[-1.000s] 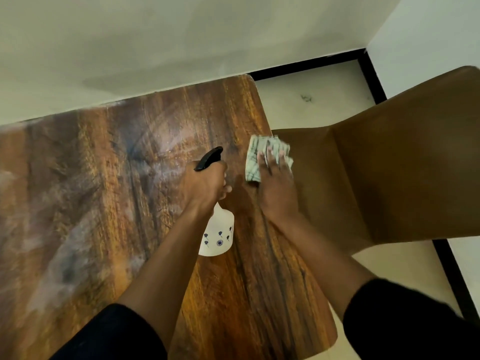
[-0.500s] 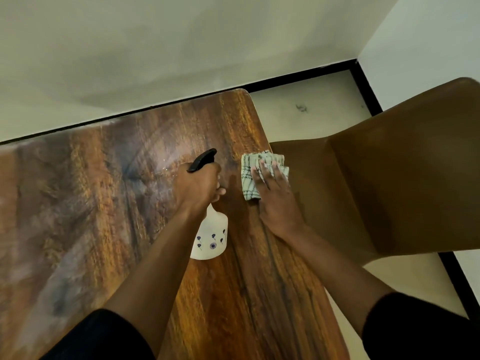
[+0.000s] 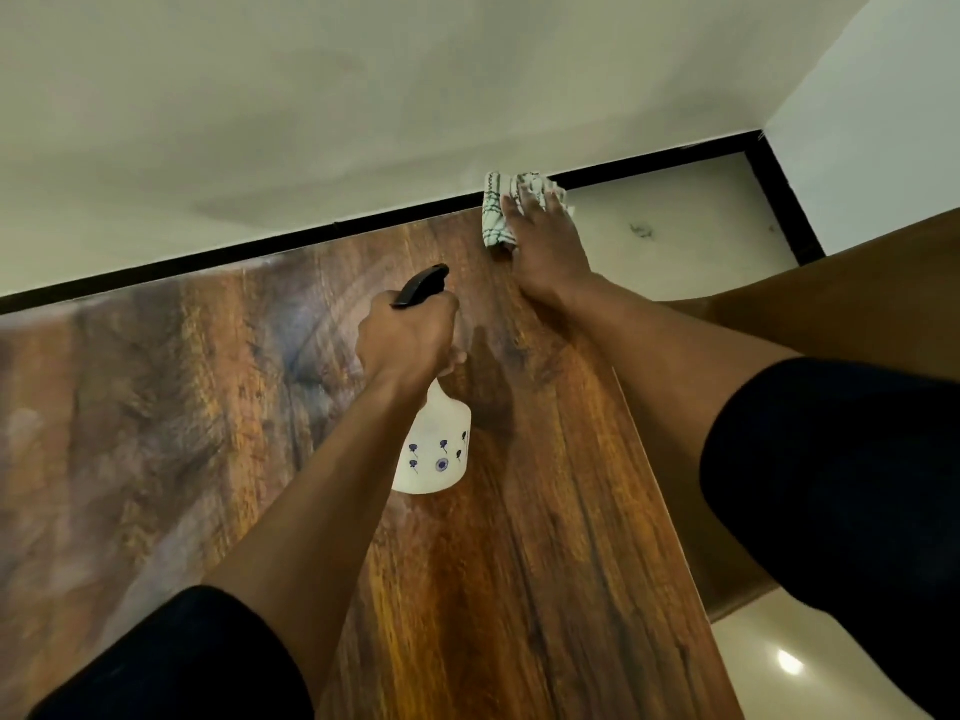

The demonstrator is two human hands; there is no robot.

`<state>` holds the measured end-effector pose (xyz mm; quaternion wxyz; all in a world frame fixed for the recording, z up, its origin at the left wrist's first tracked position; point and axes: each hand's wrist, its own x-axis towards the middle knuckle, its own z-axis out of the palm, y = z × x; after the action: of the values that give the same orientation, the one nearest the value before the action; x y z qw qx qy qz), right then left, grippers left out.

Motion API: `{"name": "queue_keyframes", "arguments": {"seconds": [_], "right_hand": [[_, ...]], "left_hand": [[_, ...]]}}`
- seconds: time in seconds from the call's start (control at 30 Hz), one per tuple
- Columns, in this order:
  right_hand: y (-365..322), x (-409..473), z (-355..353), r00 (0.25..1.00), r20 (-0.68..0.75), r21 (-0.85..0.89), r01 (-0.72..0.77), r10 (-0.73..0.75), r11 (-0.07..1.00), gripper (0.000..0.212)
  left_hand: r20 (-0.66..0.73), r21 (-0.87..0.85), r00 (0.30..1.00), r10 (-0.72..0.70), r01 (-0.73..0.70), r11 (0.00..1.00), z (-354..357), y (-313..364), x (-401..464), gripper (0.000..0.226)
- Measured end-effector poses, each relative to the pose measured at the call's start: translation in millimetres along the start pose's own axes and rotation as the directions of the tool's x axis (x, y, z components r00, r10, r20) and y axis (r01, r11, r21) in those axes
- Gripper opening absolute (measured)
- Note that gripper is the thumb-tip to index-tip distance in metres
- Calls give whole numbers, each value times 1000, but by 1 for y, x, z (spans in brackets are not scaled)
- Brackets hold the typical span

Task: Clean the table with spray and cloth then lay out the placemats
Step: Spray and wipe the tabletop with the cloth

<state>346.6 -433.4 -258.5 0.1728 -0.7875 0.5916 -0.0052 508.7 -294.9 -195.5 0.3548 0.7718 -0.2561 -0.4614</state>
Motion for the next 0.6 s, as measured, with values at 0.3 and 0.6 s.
{"name": "queue_keyframes", "arguments": {"seconds": [0.3, 0.6], "right_hand": [[-6, -17, 1, 998, -41, 43, -51, 53, 998, 69], [-3, -178, 28, 994, -99, 99, -42, 52, 994, 71]], "left_hand": [[16, -1, 1000, 5, -5, 1000, -1, -8, -13, 68], [27, -2, 1000, -7, 7, 1000, -5, -12, -31, 60]]}}
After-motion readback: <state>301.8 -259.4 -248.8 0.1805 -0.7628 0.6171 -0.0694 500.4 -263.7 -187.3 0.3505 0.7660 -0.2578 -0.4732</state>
